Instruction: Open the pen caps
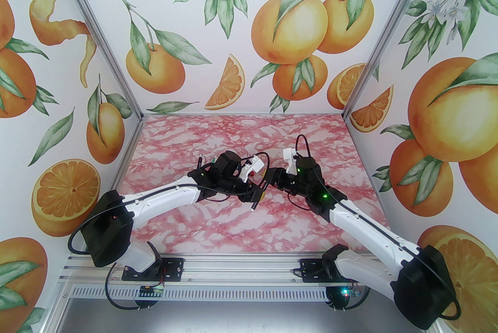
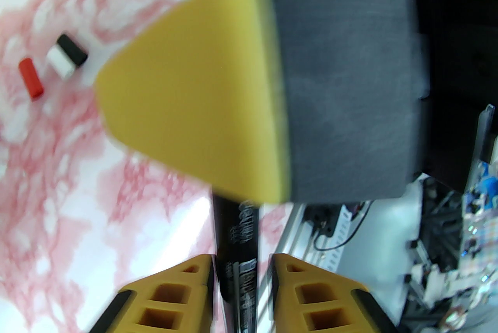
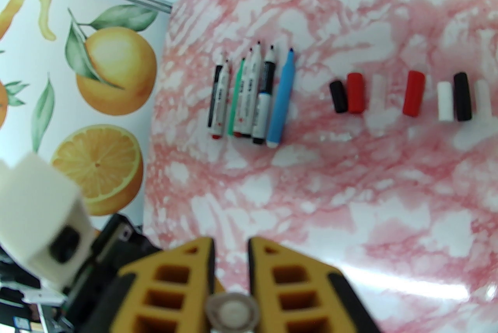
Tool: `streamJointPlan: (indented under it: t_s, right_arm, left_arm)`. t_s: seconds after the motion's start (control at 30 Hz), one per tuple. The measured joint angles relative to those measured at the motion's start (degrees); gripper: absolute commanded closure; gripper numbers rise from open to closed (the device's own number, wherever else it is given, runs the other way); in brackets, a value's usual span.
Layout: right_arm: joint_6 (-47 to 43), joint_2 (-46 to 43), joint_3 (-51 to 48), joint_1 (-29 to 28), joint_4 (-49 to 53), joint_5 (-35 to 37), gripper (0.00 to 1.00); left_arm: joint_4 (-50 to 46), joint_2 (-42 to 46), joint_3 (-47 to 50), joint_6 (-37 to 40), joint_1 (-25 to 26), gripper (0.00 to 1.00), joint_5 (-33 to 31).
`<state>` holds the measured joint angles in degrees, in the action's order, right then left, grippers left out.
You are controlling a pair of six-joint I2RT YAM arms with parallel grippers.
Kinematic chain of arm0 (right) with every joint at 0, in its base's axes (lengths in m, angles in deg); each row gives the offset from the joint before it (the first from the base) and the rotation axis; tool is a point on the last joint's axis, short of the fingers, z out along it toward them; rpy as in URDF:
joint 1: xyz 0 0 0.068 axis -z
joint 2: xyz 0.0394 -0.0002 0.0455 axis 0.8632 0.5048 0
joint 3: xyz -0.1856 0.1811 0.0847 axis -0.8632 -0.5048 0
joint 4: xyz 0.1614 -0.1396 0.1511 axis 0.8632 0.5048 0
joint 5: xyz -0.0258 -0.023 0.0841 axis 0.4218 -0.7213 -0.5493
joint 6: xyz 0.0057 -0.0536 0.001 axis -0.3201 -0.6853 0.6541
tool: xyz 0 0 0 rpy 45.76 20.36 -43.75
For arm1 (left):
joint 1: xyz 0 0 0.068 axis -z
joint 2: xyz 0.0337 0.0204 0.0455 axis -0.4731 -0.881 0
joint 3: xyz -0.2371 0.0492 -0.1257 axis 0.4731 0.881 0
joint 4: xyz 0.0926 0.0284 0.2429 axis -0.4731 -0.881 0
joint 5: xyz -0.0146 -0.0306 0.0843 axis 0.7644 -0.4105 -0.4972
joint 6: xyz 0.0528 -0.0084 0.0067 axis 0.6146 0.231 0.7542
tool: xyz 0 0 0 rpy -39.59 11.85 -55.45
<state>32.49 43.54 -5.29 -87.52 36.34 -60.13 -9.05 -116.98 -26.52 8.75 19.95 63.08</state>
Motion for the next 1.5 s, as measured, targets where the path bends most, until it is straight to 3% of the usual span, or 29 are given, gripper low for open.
streamJointPlan:
  t_s: [0.2, 0.53, 0.9, 1.1, 1.5]
  right_arm:
    - [0.5, -1.5, 0.0, 0.0, 0.0, 0.0, 0.86]
    - [1.7, -2.7, 0.0, 0.0, 0.3, 0.7, 0.88]
    - [5.1, -5.0, 0.5, -1.8, 6.3, 9.9, 0.90]
    - [5.0, -6.7, 0.2, -1.4, 6.4, 10.0, 0.90]
    - [-0.6, -9.2, -3.4, 6.7, -2.8, -8.0, 0.89]
  left_arm:
    - [3.7, -1.2, 0.2, -1.7, 0.8, 0.66, 0.5]
    - [4.1, -2.1, 0.0, -1.9, 1.4, 1.00, -0.2]
    - [-4.3, -3.4, -5.2, 4.1, 5.5, 1.00, -11.7]
    - [-1.8, -3.9, -4.7, 4.4, 4.6, 1.00, -6.2]
    - [3.3, -3.7, -3.6, 4.2, 1.7, 1.00, 4.3]
